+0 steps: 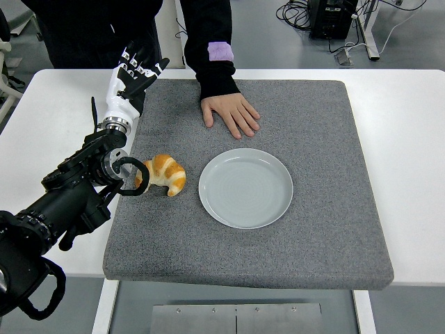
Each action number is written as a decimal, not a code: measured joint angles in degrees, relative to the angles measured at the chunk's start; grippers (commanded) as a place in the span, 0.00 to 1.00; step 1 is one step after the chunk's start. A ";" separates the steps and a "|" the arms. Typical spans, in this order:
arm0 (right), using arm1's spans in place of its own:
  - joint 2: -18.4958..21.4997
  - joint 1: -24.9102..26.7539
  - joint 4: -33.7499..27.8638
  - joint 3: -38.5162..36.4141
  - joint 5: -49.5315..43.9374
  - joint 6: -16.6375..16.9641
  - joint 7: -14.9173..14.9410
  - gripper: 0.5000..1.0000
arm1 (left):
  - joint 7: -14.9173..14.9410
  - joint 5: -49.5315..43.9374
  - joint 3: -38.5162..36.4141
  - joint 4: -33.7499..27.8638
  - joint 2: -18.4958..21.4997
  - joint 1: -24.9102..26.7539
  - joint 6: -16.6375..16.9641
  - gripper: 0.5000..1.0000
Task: Place the bread on the plate
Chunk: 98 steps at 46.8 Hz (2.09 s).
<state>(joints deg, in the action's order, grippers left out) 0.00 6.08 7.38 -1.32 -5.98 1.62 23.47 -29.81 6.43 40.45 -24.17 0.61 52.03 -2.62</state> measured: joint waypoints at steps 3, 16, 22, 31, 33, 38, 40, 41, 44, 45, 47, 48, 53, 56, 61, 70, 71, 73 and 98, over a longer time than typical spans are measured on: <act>0.00 0.00 0.00 0.00 0.00 0.00 0.00 1.00 | -0.07 -0.01 -0.01 0.00 0.00 0.00 -0.06 0.98; 0.00 -0.02 0.00 0.00 0.00 0.01 0.00 1.00 | -0.23 0.03 -0.43 -0.04 0.08 -0.22 -0.20 0.98; 0.00 -0.02 0.00 0.00 0.00 0.01 0.00 1.00 | -0.33 0.07 -0.50 -0.04 0.09 -0.40 -0.20 0.98; 0.00 -0.02 0.00 0.00 0.00 0.03 0.00 1.00 | -0.34 0.08 -0.47 -0.04 0.02 -0.52 -0.20 0.98; 0.00 -0.02 0.00 0.00 0.00 0.03 0.00 1.00 | -0.34 0.08 -0.47 -0.05 0.04 -0.52 -0.20 0.98; 0.00 -0.02 0.00 0.00 0.00 0.03 0.00 1.00 | -0.39 0.08 -0.46 -0.07 0.08 -0.52 -0.20 0.98; 0.00 -0.02 0.00 0.00 0.00 0.03 0.00 1.00 | -0.40 0.08 -0.46 -0.07 0.08 -0.52 -0.22 0.98; 0.00 -0.02 0.00 0.00 0.00 0.03 0.00 1.00 | -0.41 0.08 -0.46 -0.08 0.08 -0.52 -0.24 0.98; 0.00 -0.02 0.00 0.00 0.00 0.03 0.00 1.00 | -0.42 0.08 -0.46 -0.09 0.08 -0.52 -0.26 0.98; 0.00 -0.02 0.00 0.00 0.00 0.02 0.00 1.00 | -0.42 0.08 -0.46 -0.09 0.08 -0.52 -0.26 0.98; 0.00 -0.02 0.00 0.00 0.00 0.02 0.00 1.00 | -0.42 0.08 -0.46 -0.09 0.06 -0.52 -0.27 0.98; 0.00 -0.01 0.00 0.00 0.00 0.02 0.00 1.00 | -0.43 0.08 -0.46 -0.14 0.05 -0.58 -0.27 0.98; 0.00 0.00 0.00 0.00 0.00 0.01 0.00 1.00 | -0.43 0.08 -0.46 -0.18 0.01 -0.62 -0.28 0.98; 0.00 0.00 0.00 0.00 0.00 0.00 0.00 1.00 | -0.46 0.08 -0.46 -0.18 0.00 -0.62 -0.28 0.98; 0.00 0.00 0.00 0.00 0.00 0.00 0.00 1.00 | -0.50 0.08 -0.46 -0.23 0.00 -0.62 -0.28 0.98; 0.00 -0.01 0.00 0.00 0.00 0.00 0.00 1.00 | -0.31 0.08 -0.47 -0.27 0.37 -0.61 -0.28 0.98; 0.00 0.00 0.00 0.00 0.00 0.00 0.00 1.00 | -0.28 0.08 -0.47 -0.27 0.45 -0.62 -0.28 0.98; 0.00 -0.01 0.00 0.00 0.00 0.01 0.00 1.00 | -0.19 0.08 -0.49 -0.29 0.56 -0.62 -0.28 0.98; 0.00 -0.02 0.00 0.00 0.00 0.02 0.00 1.00 | 1.95 0.97 -6.57 -10.61 9.22 -0.83 2.17 0.98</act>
<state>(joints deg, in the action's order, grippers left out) 0.00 6.06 7.38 -1.32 -5.98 1.64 23.47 -27.86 7.39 33.89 -34.78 9.84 51.20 -0.45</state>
